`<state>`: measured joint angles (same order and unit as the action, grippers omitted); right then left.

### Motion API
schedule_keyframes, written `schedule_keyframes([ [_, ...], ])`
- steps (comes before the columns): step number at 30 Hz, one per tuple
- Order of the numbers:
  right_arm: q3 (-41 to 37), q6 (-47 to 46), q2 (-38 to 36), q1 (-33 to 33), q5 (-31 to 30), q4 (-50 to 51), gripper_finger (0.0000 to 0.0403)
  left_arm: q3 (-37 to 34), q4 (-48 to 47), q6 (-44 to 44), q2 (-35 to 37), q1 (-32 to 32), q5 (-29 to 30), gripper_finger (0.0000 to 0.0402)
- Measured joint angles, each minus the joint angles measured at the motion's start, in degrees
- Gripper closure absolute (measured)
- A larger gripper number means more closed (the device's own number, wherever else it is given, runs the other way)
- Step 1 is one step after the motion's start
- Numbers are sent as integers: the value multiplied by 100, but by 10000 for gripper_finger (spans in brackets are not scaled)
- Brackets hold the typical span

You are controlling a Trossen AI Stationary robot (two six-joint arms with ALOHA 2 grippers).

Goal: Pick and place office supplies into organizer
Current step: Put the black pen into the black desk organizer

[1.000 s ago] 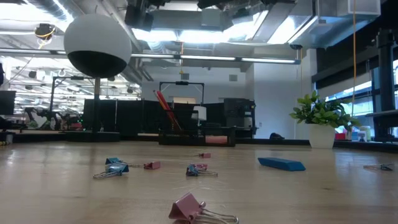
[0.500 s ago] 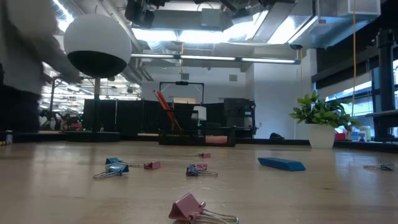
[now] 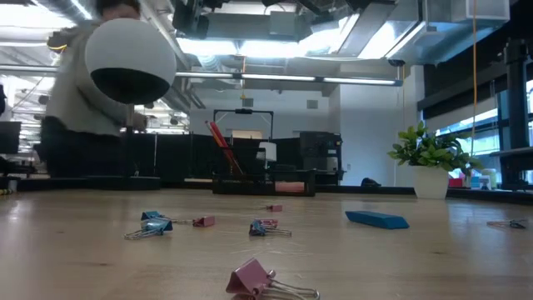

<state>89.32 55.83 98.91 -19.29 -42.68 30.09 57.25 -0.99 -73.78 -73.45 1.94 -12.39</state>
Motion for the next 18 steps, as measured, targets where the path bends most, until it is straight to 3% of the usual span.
schedule_keyframes([
  [8,0,-2,0,0,-36,-9,354,0,24,355,2,-27,-18,354],
  [18,0,-30,0,4,-41,-37,354,0,104,1231,0,-22,-489,267],
])
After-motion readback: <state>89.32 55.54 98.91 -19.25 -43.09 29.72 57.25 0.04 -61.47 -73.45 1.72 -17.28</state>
